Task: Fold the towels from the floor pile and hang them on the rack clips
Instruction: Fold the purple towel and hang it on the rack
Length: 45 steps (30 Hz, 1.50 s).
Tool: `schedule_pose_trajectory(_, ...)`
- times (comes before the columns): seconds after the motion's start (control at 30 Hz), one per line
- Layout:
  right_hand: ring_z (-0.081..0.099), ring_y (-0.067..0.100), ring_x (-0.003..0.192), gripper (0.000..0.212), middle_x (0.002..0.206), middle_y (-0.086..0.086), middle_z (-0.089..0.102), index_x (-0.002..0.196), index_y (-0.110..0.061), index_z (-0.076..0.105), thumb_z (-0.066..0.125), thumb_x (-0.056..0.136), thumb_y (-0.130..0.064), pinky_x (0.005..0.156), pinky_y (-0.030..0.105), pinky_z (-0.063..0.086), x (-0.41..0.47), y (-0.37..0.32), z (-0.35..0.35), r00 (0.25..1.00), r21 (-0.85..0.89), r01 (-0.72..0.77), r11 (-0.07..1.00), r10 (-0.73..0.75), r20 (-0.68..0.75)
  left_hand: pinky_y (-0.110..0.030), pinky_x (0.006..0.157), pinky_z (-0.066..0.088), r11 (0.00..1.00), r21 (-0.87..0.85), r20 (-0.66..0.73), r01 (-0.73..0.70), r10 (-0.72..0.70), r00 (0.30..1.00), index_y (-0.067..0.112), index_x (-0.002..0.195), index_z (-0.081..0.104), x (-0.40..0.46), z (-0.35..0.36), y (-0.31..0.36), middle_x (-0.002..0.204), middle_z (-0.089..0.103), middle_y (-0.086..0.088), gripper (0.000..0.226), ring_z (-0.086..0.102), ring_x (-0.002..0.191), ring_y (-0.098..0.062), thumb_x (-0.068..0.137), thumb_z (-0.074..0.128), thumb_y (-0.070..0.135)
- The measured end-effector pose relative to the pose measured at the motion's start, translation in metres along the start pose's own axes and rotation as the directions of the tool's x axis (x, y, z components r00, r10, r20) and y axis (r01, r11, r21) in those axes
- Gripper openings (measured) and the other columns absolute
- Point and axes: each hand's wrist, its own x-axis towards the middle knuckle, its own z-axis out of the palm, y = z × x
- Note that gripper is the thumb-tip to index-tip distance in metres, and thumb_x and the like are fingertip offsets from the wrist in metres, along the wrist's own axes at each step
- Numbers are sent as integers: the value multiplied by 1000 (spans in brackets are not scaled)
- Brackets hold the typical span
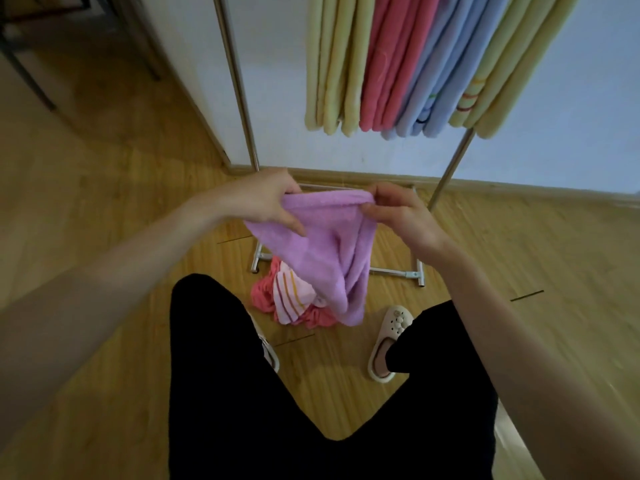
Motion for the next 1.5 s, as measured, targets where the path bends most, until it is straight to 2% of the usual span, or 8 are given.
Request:
schedule_pose_trajectory(0.23,45,22,80,18,80,11,50,86,5,58,58,76,-10,73,36,35,-7,-6,-6,986,163,5,987,22,-164,-32,68,46,923,-348,-161,163,-230,960,8,87,73,-33,-8,-20,83,71,-13,23,61,74,-14,74,77,28)
schedule_pose_trajectory(0.37,51,16,70,11,69,2,58,75,-9,64,59,83,-2,65,29,38,-14,-6,-4,974,130,-7,991,37,-224,-32,68,47,815,-580,-424,19,-321,847,11,91,69,-39,-1,-12,84,64,-7,15,57,76,-12,92,59,21)
schedule_pose_trajectory(0.57,65,18,89,13,94,7,72,96,-15,72,61,90,-10,85,41,50,-24,-10,5,991,52,7,999,0,-135,-27,60,39,892,-419,-673,-170,-179,718,-3,90,61,-28,-5,45,77,59,-15,28,52,68,-18,97,51,22)
schedule_pose_trajectory(0.67,66,22,96,22,105,16,71,104,-8,70,64,87,-19,91,45,49,-26,-20,7,995,116,-5,993,16,-94,-15,53,31,870,-433,-655,-237,-124,745,3,70,57,-21,-13,59,60,44,1,29,39,56,-3,94,58,19)
schedule_pose_trajectory(0.93,61,28,105,28,115,22,65,114,-2,65,51,97,-19,95,45,46,-15,-62,10,999,208,30,978,-22,-42,-23,53,35,887,-375,-612,-269,-19,791,12,66,61,-10,-14,67,58,51,-6,28,44,56,-11,87,64,29)
schedule_pose_trajectory(1.03,61,27,96,36,107,29,63,109,5,63,48,98,-26,85,39,46,-12,-74,17,993,236,88,968,-67,-95,-33,57,45,888,-378,-600,-263,-19,800,11,74,68,-10,-14,67,66,62,-10,24,57,63,-24,86,65,31)
schedule_pose_trajectory(1.2,63,13,69,21,76,5,64,87,-7,63,52,97,-22,61,21,51,-8,-87,22,978,231,166,959,-130,-162,-12,59,44,829,-482,-571,-284,-51,820,21,75,68,-15,-20,71,69,65,4,10,59,64,0,84,68,26)
schedule_pose_trajectory(1.5,51,25,86,26,88,13,54,94,-4,59,50,97,-28,80,42,43,-4,-94,19,949,167,230,959,-183,-257,-19,59,47,864,-503,-206,-10,-108,973,0,84,69,-24,3,32,74,65,-12,34,61,64,-12,88,61,33)
